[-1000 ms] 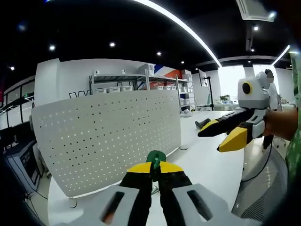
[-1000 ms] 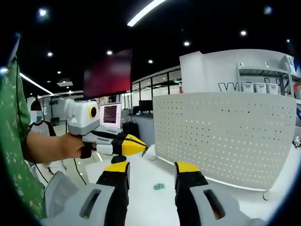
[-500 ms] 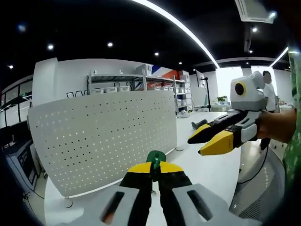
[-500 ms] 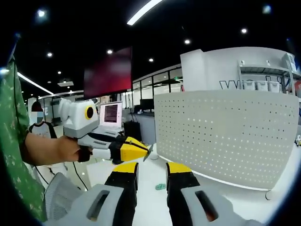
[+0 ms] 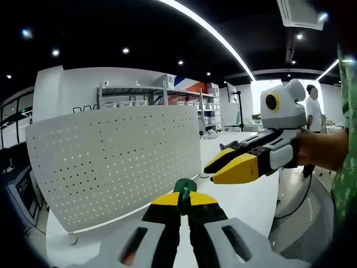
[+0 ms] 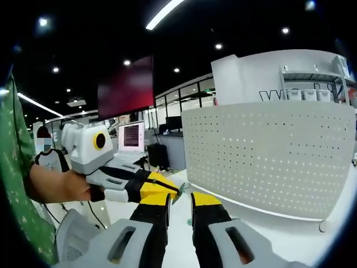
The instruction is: Insert the hook assembly into the mounting plate slot until the hook locks in place.
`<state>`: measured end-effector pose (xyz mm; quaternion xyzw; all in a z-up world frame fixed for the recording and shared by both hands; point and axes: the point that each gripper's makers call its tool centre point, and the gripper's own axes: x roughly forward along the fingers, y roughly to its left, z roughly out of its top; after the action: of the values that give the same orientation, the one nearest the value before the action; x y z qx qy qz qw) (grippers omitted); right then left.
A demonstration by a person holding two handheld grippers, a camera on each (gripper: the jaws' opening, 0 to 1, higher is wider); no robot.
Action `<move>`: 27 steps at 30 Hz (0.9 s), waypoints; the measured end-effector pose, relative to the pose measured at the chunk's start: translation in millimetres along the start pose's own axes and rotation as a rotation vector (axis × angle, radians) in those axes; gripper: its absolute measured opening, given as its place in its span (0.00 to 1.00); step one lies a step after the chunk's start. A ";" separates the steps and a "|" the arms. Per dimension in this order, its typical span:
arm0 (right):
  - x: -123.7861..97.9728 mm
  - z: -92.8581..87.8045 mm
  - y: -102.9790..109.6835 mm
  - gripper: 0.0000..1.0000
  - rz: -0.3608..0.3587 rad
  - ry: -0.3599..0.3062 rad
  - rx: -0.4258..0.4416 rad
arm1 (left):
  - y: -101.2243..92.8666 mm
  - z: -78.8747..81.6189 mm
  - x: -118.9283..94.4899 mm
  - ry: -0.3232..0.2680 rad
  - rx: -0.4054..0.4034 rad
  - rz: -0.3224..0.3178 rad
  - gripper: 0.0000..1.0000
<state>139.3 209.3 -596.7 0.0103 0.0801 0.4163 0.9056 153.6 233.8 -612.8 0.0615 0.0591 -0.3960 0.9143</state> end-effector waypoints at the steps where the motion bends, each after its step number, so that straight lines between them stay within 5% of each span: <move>1: 0.1 -0.2 -0.2 0.13 0.000 0.000 0.005 | -1.4 0.2 0.2 0.000 -0.001 -0.003 0.04; 27: 0.9 -4.9 -2.1 0.01 0.001 -0.002 0.089 | -16.4 4.9 3.4 -0.014 -0.005 -0.034 0.04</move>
<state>140.7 208.4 -601.8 0.0510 0.0978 0.4125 0.9042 144.2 219.4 -609.5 0.0556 0.0546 -0.4116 0.9080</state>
